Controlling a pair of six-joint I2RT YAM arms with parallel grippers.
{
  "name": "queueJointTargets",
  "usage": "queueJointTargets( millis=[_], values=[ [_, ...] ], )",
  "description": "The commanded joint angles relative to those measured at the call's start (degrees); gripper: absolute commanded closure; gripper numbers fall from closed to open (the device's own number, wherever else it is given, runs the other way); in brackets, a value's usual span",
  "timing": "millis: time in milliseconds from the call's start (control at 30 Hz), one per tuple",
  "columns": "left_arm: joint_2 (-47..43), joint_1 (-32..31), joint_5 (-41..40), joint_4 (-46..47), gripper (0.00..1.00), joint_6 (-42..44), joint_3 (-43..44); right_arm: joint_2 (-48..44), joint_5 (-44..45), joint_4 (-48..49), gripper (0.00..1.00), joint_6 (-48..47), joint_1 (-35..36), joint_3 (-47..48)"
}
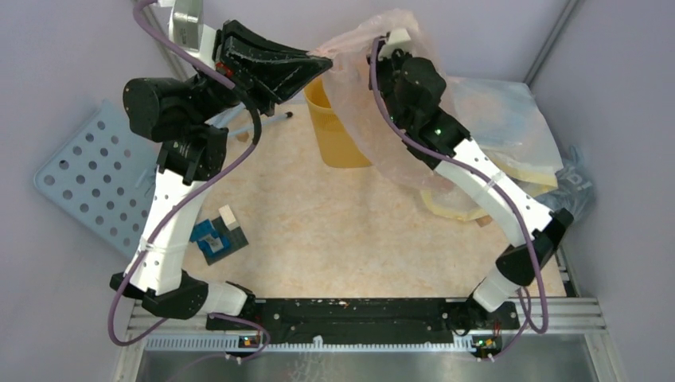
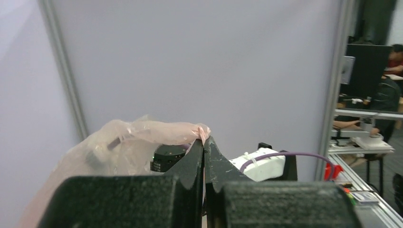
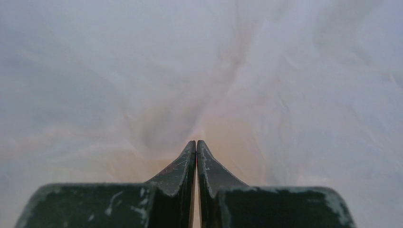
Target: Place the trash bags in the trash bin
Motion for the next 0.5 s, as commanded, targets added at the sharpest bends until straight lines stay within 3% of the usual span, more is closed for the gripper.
queueJointTargets(
  millis=[0, 100, 367, 467],
  values=[
    [-1.60, 1.03, -10.61, -10.41, 1.00, 12.26, 1.32, 7.70, -2.66, -5.94, 0.98, -3.15, -1.27, 12.19],
    [-3.83, 0.99, -16.20, -10.00, 1.00, 18.06, -2.11, 12.04, -2.73, -6.90, 1.00, -4.23, -1.89, 17.79],
    [-2.57, 1.09, -15.48, -6.93, 1.00, 22.14, -0.46, 22.01, -5.92, -11.58, 1.00, -5.83, -4.14, 37.67],
    [-2.50, 1.08, -16.42, -6.73, 1.00, 23.05, -0.48, 23.31, -7.42, -11.37, 1.00, -6.39, -4.15, 40.96]
  ],
)
